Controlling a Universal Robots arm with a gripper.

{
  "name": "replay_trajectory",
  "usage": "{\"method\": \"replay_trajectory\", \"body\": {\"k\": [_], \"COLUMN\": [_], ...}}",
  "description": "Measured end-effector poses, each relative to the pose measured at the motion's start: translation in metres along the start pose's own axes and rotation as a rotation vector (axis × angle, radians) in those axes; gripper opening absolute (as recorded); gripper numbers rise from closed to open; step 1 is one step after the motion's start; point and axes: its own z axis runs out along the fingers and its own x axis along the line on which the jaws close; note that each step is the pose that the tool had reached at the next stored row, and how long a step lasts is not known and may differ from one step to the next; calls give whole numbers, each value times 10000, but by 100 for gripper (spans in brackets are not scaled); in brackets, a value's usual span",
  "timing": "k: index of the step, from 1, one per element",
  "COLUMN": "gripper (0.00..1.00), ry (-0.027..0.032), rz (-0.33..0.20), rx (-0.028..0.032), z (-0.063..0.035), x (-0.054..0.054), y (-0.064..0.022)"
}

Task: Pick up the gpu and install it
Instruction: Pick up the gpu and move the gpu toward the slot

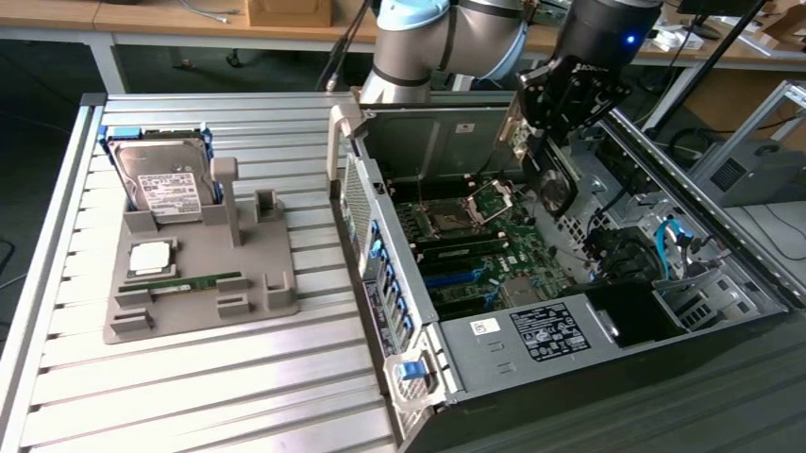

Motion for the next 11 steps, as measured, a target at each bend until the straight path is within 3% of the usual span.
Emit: {"method": "replay_trajectory", "body": {"k": [11], "gripper": [27], "ry": [0], "rz": [0], "rx": [0], "z": [46], "x": [1], "y": [0]}}
